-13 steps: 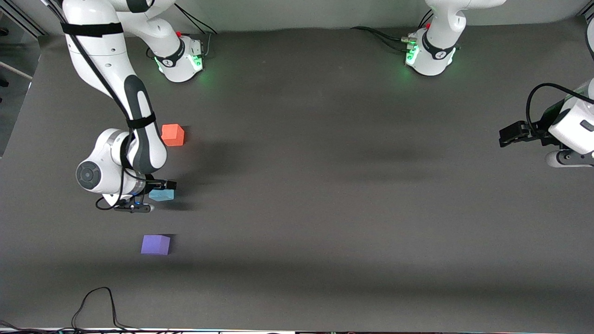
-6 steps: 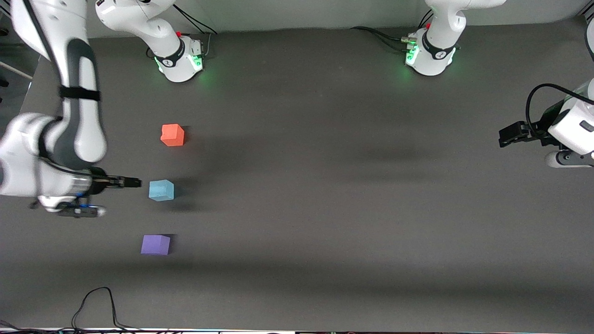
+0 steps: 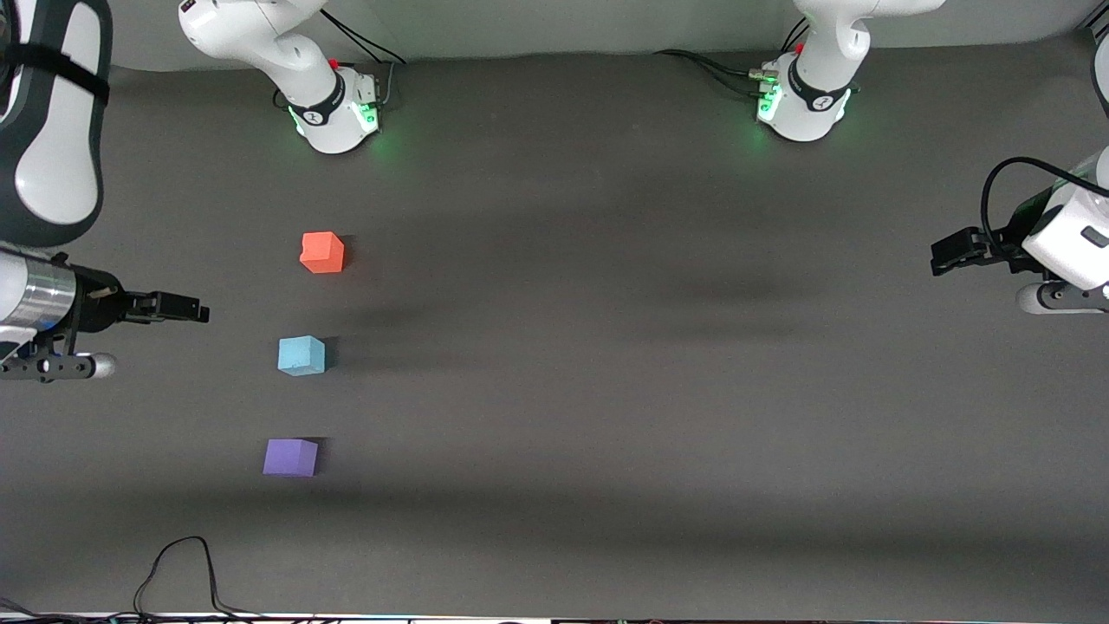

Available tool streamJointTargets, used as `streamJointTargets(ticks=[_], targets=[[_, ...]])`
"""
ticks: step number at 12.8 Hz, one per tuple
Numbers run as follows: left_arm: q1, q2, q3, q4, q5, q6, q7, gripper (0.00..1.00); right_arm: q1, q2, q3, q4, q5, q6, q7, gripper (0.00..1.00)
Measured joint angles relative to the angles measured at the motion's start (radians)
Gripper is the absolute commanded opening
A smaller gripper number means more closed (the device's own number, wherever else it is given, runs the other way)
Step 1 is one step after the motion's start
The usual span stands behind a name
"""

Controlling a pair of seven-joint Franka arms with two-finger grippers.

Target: Place blue block between orange and purple blocks

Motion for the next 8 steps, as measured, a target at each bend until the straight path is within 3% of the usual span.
streamJointTargets(ticks=[3,6,7,8], targets=[[0.000,0.000,0.000,0.000,0.000,0.000,0.000,1.00,0.056,-0.030,0.000,-0.002,-0.028,-0.018,0.044,1.00],[0.000,0.000,0.000,0.000,0.000,0.000,0.000,1.00,0.041,-0.035,-0.002,-0.003,-0.030,-0.038,0.045,1.00],[0.000,0.001,0.000,0.000,0.000,0.000,0.000,1.00,0.010,-0.040,0.018,-0.003,-0.031,-0.053,0.045,1.00],[0.000,0.001,0.000,0.000,0.000,0.000,0.000,1.00,-0.062,-0.054,0.085,-0.003,-0.032,-0.060,0.045,1.00]])
